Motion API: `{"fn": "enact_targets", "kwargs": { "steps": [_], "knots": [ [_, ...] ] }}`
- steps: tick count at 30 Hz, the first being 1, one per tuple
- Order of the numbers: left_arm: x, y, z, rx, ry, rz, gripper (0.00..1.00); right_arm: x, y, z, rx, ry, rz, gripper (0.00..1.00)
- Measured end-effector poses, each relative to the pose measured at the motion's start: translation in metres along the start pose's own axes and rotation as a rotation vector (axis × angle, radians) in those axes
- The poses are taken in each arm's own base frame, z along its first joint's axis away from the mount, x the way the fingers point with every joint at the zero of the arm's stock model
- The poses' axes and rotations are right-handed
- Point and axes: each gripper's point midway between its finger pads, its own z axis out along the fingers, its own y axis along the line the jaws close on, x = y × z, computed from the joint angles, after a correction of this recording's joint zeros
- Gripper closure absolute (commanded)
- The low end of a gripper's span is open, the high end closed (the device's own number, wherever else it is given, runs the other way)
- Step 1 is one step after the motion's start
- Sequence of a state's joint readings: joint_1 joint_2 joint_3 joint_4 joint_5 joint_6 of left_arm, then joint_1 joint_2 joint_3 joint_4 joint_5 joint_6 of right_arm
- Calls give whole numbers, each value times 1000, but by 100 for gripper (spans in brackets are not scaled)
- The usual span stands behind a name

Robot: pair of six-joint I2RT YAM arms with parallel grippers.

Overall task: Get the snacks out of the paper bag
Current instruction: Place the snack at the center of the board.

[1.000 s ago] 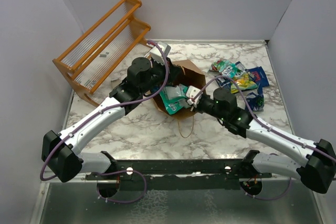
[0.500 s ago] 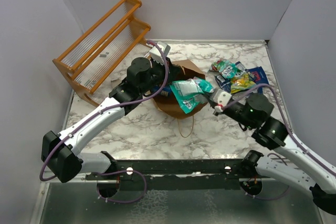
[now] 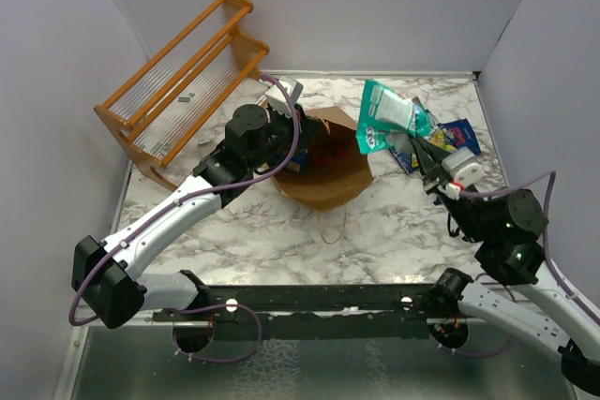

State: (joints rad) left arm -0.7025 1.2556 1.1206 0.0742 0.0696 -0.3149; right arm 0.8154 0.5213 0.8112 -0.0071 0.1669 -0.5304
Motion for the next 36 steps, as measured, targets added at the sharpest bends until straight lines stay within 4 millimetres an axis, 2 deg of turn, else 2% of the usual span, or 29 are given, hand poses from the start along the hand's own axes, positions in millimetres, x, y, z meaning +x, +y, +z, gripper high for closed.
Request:
{"fn": "enact_targets", "kwargs": {
  "steps": [2,6,9,12,17,18,19,20,21,23,27,29,33,35,36],
  "knots": [
    [0,0,0,1,0,2,100,11,-11,8,88,51,6,98],
    [1,0,0,3,-2,4,100,55,-30,29,301,228,-21,98],
    [1,-1,0,10,-3,5,100,91,-33,41,418,345,-57,98],
    [0,-5,1,37,-8,14,100,130,-37,50,500,438,-44,98],
    [9,-19,-3,133,-10,69,100,213,-82,49,708,616,78,98],
    [12,-22,-4,149,-7,84,100,224,-87,47,733,634,90,98],
    [17,-27,-5,171,1,108,100,243,-91,44,761,667,105,98],
    [21,-32,-6,191,11,133,100,261,-91,41,776,701,118,98],
    [24,-38,-7,215,20,155,100,271,-89,42,781,709,144,98],
    [34,-50,-9,261,47,206,100,316,-83,33,784,809,141,98],
    [49,-58,-14,306,95,259,100,371,-68,17,772,939,140,92],
    [60,-56,-20,317,117,266,100,391,-62,10,766,986,138,88],
    [74,-52,-28,314,140,263,100,400,-60,7,774,997,154,82],
    [76,-51,-29,312,143,262,100,400,-60,9,775,984,166,70],
    [76,-50,-29,308,143,262,100,400,-61,11,777,976,173,59]
  ]
}}
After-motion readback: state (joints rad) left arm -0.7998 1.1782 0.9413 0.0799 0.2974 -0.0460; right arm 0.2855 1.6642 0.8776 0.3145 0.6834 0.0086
